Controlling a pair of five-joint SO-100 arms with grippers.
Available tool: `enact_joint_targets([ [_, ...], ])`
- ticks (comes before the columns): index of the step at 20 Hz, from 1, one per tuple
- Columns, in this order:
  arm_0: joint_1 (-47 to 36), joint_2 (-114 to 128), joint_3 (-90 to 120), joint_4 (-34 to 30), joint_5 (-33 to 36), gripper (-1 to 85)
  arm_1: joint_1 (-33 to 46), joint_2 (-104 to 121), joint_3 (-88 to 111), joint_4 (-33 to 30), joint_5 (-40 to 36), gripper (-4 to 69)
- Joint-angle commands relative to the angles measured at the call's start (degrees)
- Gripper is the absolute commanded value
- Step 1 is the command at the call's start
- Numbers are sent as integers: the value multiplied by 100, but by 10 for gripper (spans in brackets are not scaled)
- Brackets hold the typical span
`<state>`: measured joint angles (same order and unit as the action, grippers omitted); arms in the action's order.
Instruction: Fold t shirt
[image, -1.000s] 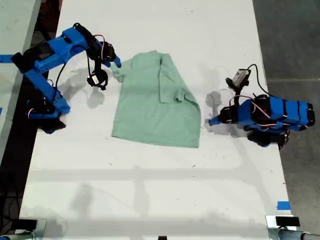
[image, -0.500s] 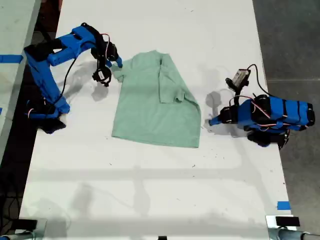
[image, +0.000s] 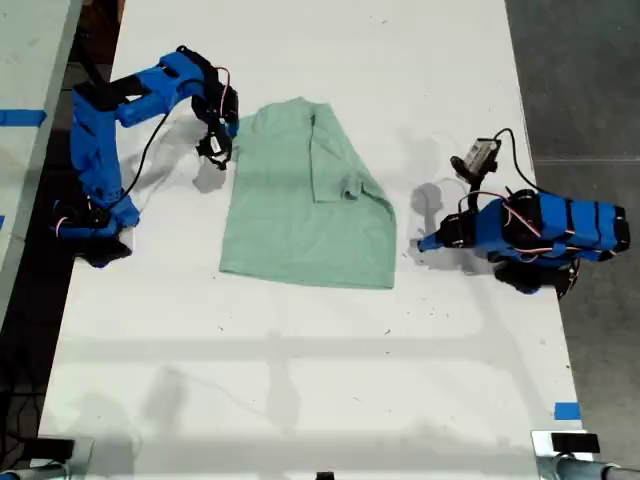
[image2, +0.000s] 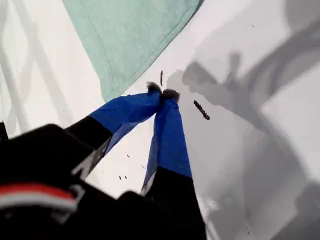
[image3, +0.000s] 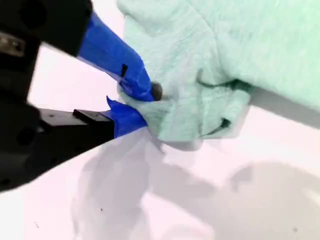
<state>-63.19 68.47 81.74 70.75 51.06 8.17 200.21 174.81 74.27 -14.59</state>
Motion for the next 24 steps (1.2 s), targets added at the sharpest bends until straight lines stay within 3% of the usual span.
enact_joint_targets([
  [1,0,483,-404,563,-193,0,-62,70,272,-9,-97,11],
  [4,580,466,-2276,1802,-369,0,-62,70,272,-9,-88,11],
  [7,1204,483,-2725,1951,-738,-1,-62,70,272,-9,-88,11],
  [17,2883,352,-2804,431,-2092,-1,-79,70,272,-9,-88,11],
  [18,2944,343,-2804,299,-2197,15,-79,70,272,-9,-88,11],
  [20,3006,422,-2804,53,-2241,170,-88,70,272,-9,-88,11],
  [21,2979,510,-2804,0,-2171,192,-88,70,272,-9,-88,11],
  [22,2909,633,-2804,18,-2039,187,-88,70,272,-9,-88,11],
  [23,2777,800,-2795,167,-1969,120,-88,70,272,-9,-88,11],
  [24,2558,1020,-2769,439,-1986,0,-97,70,272,-9,-88,11],
])
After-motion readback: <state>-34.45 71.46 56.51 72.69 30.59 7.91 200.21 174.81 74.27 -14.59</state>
